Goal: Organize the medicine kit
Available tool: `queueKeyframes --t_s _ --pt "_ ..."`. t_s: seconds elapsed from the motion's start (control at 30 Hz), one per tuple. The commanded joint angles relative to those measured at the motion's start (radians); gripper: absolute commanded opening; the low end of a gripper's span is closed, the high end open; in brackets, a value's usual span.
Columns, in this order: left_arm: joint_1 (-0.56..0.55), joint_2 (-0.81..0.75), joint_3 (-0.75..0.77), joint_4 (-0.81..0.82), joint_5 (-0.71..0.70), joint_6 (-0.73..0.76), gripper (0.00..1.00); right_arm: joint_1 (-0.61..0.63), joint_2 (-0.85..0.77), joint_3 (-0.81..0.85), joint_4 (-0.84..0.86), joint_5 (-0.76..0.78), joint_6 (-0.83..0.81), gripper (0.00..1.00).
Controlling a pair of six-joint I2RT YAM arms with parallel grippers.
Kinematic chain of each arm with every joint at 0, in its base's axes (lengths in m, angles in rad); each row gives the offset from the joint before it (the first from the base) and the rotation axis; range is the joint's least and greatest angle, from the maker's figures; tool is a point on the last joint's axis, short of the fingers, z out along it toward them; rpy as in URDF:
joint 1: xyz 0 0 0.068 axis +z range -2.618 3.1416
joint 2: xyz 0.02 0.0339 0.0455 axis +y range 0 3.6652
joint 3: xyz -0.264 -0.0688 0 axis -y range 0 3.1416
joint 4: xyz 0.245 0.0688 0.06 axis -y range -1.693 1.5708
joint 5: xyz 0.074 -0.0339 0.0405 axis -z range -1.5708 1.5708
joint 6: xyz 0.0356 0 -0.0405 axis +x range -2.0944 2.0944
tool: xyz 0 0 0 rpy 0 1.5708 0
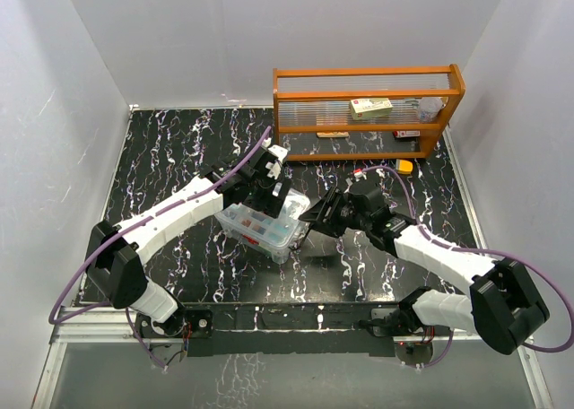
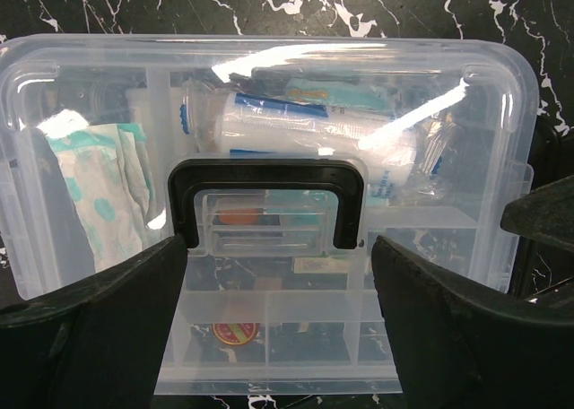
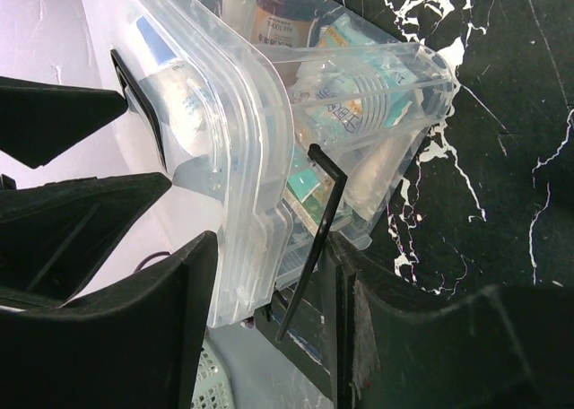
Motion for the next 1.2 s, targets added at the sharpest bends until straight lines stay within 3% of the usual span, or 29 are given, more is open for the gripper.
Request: queueKeyframes --t_s 0.0,0.17,0.6,0.93,1.17 --pt "0.01 0.205 -0.122 -0.093 0.121 -0.025 0.85 0.005 0.014 0.053 -0.091 0.051 -0.002 0.44" --pt "0.01 0.225 -0.107 -0.097 0.108 -0.035 0.92 0.004 0.045 0.08 -0.147 0.08 -0.017 0.38" --pt "0.009 0.232 -0.13 -0.085 0.102 -0.048 0.93 0.008 0.085 0.144 -0.249 0.106 -0.033 0.3" --pt "0.01 0.16 -0.184 -0.069 0.096 -0.066 0.93 0.01 0.092 0.186 -0.29 0.098 -0.032 0.35" --pt "0.01 0.078 -0.242 -0.033 0.083 -0.065 0.99 0.017 0.123 0.192 -0.306 0.128 -0.041 0.37"
